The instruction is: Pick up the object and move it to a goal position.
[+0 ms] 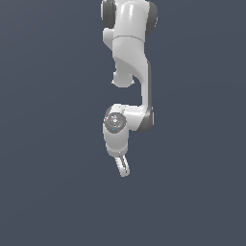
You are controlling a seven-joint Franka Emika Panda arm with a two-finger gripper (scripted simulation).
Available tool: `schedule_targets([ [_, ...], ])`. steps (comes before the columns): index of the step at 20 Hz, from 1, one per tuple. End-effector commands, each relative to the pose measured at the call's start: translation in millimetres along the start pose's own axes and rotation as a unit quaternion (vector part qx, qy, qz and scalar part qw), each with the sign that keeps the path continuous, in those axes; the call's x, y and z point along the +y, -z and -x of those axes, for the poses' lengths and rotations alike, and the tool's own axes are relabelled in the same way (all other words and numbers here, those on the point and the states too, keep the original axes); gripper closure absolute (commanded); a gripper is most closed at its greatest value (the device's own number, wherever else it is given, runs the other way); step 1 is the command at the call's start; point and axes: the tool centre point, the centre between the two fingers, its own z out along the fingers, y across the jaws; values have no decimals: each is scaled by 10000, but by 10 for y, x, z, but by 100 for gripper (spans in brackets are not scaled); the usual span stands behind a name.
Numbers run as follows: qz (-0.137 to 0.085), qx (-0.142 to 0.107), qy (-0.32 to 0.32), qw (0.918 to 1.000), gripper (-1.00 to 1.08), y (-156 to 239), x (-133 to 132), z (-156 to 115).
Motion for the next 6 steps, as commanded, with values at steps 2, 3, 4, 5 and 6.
schedule_targets([
  [2, 3, 2, -8, 10000, 108, 15, -83, 45],
  [3, 3, 2, -8, 10000, 108, 16, -95, 51],
  [4, 3, 2, -8, 10000, 108, 17, -102, 53],
  [5, 2, 0, -7, 10000, 108, 17, -105, 53],
  [6, 2, 0, -7, 10000, 108, 16, -105, 51],
])
